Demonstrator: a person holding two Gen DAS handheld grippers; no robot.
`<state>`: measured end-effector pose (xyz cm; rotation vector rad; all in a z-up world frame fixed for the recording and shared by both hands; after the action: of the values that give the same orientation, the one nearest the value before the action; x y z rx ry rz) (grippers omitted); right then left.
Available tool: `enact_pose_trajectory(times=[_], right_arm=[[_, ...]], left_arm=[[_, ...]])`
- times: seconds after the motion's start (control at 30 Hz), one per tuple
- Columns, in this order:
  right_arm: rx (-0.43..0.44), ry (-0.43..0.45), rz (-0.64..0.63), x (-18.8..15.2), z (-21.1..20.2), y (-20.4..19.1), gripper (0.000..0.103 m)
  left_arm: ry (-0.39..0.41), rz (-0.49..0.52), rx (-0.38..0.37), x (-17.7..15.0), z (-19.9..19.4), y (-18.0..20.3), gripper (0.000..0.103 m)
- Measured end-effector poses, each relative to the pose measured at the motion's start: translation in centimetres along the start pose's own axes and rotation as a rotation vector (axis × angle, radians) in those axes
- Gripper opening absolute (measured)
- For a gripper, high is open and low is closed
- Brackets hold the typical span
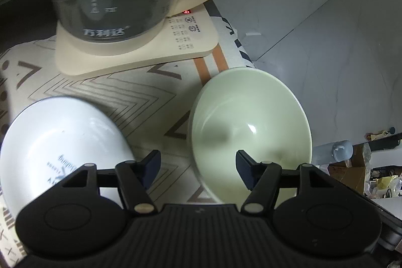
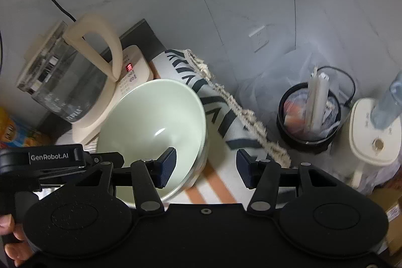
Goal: Organize plates and bowls
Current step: 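Move the right gripper to the small pale green bowl and grasp its rim, then carry the small pale green bowl and set it into the stacked bowls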
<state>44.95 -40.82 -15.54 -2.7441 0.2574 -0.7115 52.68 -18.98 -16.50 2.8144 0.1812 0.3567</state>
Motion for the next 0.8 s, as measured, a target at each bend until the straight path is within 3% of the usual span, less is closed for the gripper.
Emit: enact_pose_trajectory(times=[0.1, 0.23, 0.33, 0.4, 0.53, 0.67, 0.8], right_arm=[[0.001, -0.012, 0.038, 0.3, 1.0, 0.4, 0.051], [0.014, -0.028, 0.056, 0.5, 2.3, 0.2, 0.034], [0.012, -0.042, 0.068, 0.6, 3.0, 0.1, 0.032], [0.007, -0.054, 0.072, 0.7, 3.5, 0.0, 0.026], [0.006, -0.064, 0.081, 0.5, 4.2, -0.2, 0.014], [-0.016, -0.043, 0.07, 0.3, 4.1, -0.2, 0.011], [-0.021, -0.021, 0.048, 0.1, 3.5, -0.4, 0.01]], left_arm=[[-0.011, 0.038, 0.009, 0.4, 0.9, 0.6, 0.064], [-0.031, 0.021, 0.017, 0.8, 2.2, 0.3, 0.061], [-0.035, 0.02, 0.018, 1.2, 3.0, 0.2, 0.056], [-0.039, 0.021, 0.011, 1.5, 3.5, 0.2, 0.05], [-0.052, 0.013, 0.003, 1.7, 4.2, 0.3, 0.024], [-0.051, 0.015, 0.011, 1.6, 4.4, 0.2, 0.013], [-0.042, 0.023, 0.002, 1.5, 3.9, -0.1, 0.009]])
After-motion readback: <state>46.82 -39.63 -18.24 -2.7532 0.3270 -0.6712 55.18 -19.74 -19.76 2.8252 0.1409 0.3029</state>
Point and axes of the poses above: each gripper's, at about its wrist camera, not at the fingertips, and z roughly the way its jaws point, y to its right, x to its top, the point moved 1 cm from there along z, roughly the way its jaws point, and after that the axes turned 2 degrees about -y, right-handed, at the moved point
